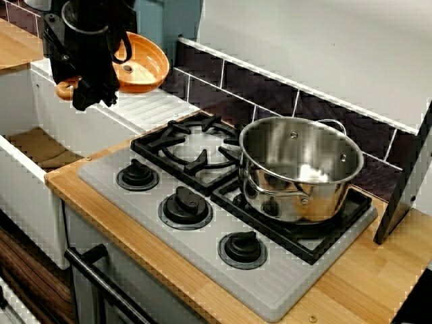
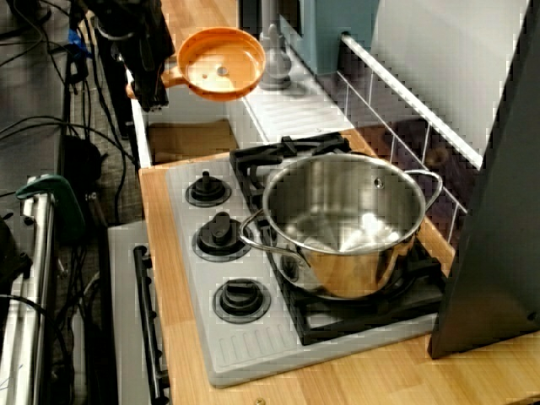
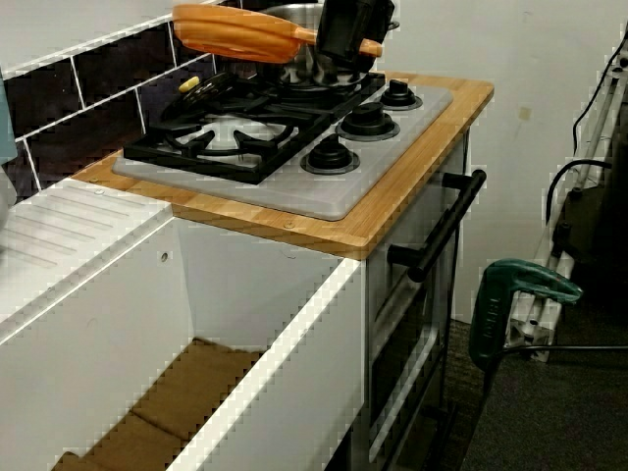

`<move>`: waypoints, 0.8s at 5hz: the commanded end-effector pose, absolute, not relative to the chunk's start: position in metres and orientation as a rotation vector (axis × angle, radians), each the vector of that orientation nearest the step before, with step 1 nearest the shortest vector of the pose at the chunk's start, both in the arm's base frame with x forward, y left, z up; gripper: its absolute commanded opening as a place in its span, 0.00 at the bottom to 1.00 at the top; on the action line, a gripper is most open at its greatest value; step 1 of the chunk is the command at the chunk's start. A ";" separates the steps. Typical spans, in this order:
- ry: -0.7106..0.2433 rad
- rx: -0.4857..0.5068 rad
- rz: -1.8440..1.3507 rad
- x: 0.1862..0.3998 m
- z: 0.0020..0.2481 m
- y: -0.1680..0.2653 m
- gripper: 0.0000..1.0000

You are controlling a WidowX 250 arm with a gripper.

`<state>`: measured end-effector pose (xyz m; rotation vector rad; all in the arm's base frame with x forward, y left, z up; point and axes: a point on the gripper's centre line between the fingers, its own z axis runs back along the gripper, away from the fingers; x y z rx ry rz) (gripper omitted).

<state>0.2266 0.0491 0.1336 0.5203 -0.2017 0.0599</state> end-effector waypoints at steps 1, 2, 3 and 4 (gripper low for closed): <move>-0.245 0.641 0.097 0.230 0.141 0.042 0.00; -0.248 0.561 0.047 0.231 0.141 0.036 0.00; -0.230 0.408 -0.020 0.235 0.144 0.035 0.00; -0.219 0.274 -0.075 0.238 0.144 0.034 0.00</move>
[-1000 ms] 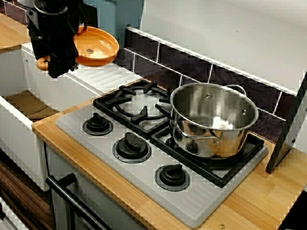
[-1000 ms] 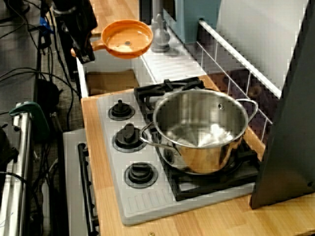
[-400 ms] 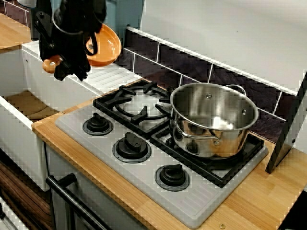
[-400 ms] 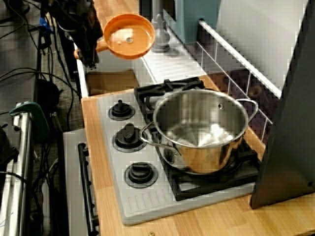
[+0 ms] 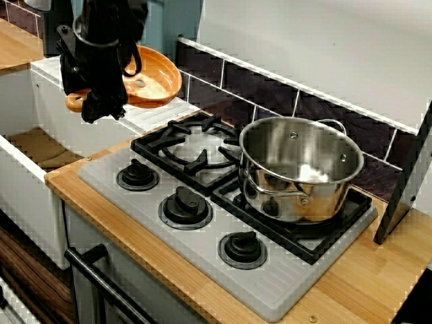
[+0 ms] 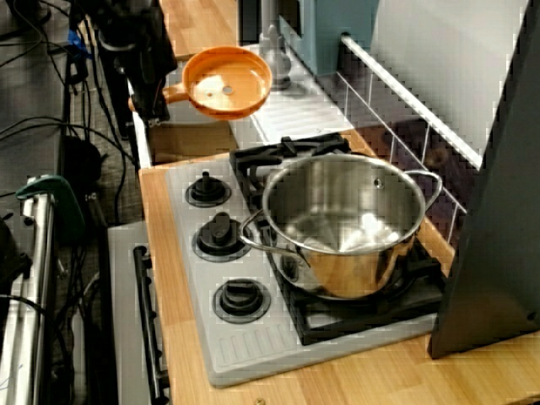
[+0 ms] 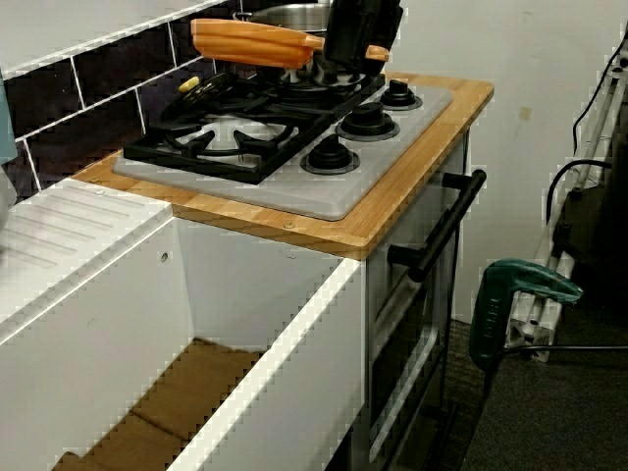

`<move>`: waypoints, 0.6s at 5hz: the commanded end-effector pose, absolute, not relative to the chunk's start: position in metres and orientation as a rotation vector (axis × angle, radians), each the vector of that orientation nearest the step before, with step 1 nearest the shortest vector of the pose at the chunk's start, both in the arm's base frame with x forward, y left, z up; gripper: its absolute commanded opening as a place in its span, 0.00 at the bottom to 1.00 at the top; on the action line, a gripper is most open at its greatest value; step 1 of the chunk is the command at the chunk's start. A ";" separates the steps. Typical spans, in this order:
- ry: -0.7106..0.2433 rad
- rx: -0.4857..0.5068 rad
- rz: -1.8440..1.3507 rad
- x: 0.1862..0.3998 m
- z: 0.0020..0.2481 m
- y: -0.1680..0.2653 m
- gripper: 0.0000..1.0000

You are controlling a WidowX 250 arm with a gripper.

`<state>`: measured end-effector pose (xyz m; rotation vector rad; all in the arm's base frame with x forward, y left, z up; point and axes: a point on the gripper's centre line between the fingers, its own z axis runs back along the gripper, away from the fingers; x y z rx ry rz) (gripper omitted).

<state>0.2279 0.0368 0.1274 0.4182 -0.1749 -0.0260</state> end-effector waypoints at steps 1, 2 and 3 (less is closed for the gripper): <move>-0.207 0.127 -0.118 0.245 0.142 0.030 0.00; -0.204 0.056 -0.147 0.254 0.143 0.024 0.00; -0.193 0.025 -0.148 0.264 0.141 0.023 0.00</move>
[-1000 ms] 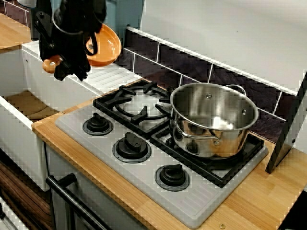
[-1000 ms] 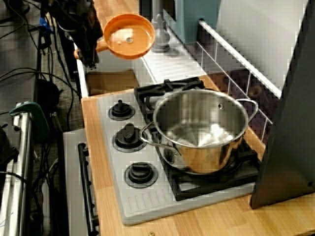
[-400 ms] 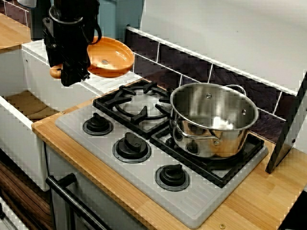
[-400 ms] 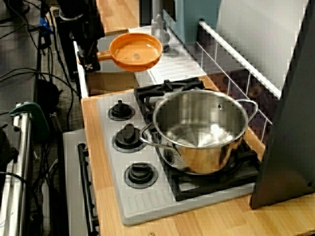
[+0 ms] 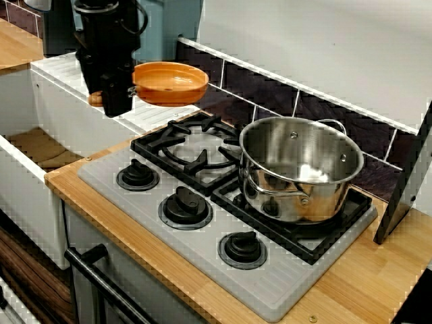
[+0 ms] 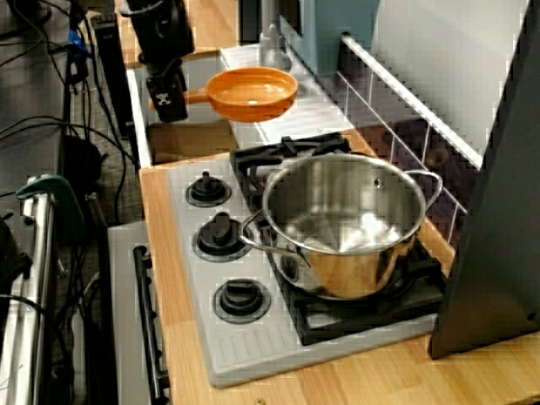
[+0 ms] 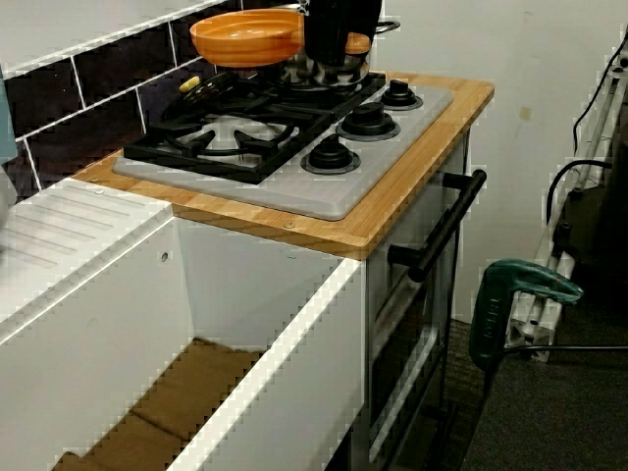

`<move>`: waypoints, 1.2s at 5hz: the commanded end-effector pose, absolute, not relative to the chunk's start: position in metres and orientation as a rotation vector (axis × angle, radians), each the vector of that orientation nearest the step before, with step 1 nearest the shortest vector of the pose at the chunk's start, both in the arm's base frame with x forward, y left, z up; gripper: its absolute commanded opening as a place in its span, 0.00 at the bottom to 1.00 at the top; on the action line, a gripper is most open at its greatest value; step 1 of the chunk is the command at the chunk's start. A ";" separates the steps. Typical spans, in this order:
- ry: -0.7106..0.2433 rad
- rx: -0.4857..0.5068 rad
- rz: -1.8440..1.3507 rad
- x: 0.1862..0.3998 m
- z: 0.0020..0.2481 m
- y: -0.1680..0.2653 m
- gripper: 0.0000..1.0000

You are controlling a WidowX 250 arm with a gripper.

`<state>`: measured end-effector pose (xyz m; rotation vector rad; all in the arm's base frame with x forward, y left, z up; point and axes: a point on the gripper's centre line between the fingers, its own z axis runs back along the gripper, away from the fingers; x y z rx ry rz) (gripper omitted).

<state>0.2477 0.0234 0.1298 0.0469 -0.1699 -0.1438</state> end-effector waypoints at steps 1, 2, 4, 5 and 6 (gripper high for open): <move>-0.179 0.022 -0.138 0.275 0.136 0.022 0.00; -0.166 0.044 -0.124 0.283 0.127 0.015 0.00; -0.131 0.110 -0.125 0.291 0.098 -0.008 0.00; -0.121 0.132 -0.126 0.291 0.090 -0.012 0.00; -0.118 0.139 -0.122 0.290 0.087 -0.013 0.00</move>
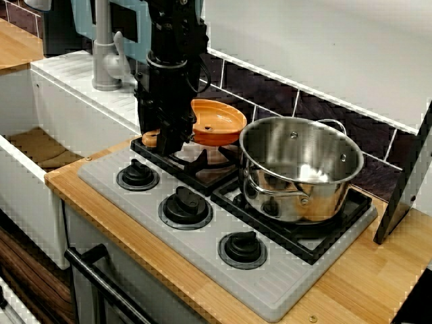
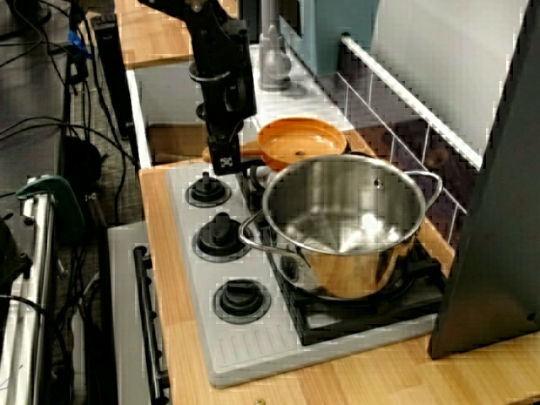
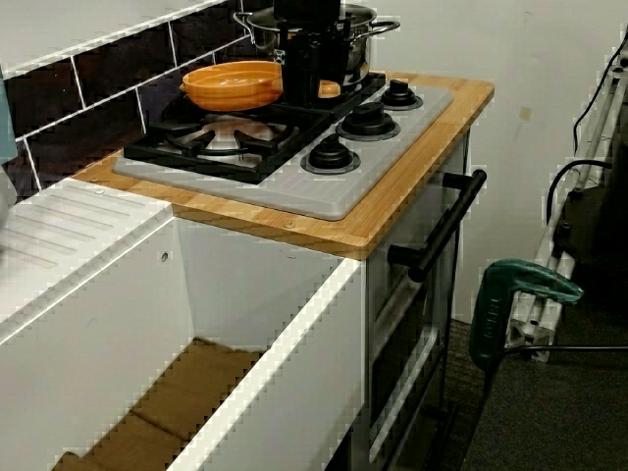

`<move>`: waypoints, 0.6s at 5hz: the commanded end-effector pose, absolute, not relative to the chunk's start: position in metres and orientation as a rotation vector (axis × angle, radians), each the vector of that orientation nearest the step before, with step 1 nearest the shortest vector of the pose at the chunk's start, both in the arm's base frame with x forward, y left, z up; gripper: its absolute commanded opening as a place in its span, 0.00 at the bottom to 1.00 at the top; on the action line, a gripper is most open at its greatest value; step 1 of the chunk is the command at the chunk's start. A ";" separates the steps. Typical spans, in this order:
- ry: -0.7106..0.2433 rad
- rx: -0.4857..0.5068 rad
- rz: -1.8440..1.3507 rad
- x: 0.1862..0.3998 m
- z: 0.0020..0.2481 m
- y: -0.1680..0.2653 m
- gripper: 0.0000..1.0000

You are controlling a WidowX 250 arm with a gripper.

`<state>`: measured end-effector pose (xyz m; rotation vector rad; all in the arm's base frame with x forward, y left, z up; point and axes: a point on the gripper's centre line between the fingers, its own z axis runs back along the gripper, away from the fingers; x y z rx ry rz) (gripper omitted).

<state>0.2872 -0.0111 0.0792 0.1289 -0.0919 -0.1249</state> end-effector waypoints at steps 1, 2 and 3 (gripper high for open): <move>-0.111 0.140 -0.117 0.289 0.086 -0.012 0.00; -0.113 0.140 -0.114 0.287 0.087 -0.008 0.00; -0.110 0.133 -0.112 0.285 0.087 -0.003 0.00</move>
